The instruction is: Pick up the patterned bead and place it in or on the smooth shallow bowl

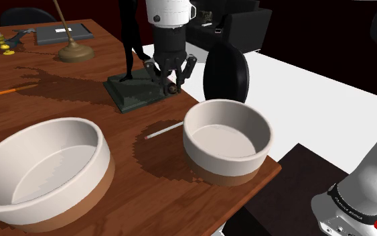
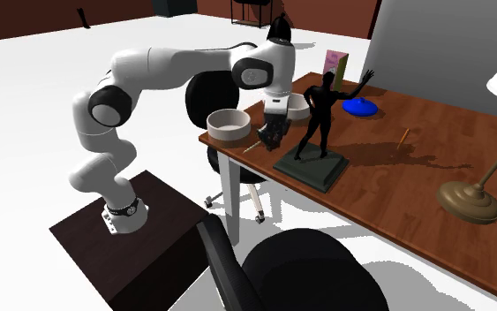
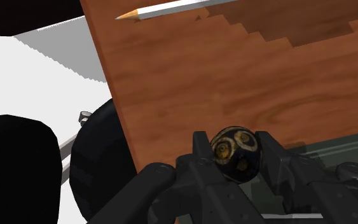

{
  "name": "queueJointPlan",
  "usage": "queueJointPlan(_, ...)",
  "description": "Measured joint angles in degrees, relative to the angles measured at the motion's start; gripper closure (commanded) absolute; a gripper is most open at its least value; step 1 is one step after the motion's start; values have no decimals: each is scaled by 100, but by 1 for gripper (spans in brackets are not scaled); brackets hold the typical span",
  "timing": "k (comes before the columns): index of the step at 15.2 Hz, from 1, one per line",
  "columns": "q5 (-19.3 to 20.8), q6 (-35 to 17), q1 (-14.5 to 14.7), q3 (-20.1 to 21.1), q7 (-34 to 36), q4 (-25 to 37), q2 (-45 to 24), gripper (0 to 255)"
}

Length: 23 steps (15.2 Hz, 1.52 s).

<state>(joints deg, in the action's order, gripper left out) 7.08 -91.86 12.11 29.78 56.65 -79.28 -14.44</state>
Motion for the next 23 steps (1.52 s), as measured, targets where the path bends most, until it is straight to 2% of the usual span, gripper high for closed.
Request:
queueJointPlan(6, 81, 538, 99, 13, 20, 683, -161, 255)
queueJointPlan(14, 322, 1404, 381, 19, 74, 1966, -612, 255)
queueJointPlan(18, 503, 1922, 614, 5, 89, 2798, -937, 255)
queueJointPlan(21, 710, 2396, 910, -36, 96, 3649, -1315, 255)
queueJointPlan(22, 649, 2342, 853, -5, 138, 3450, -1178, 255)
queueJointPlan(23, 478, 2101, 647, 67, 188, 2845, -823, 255)
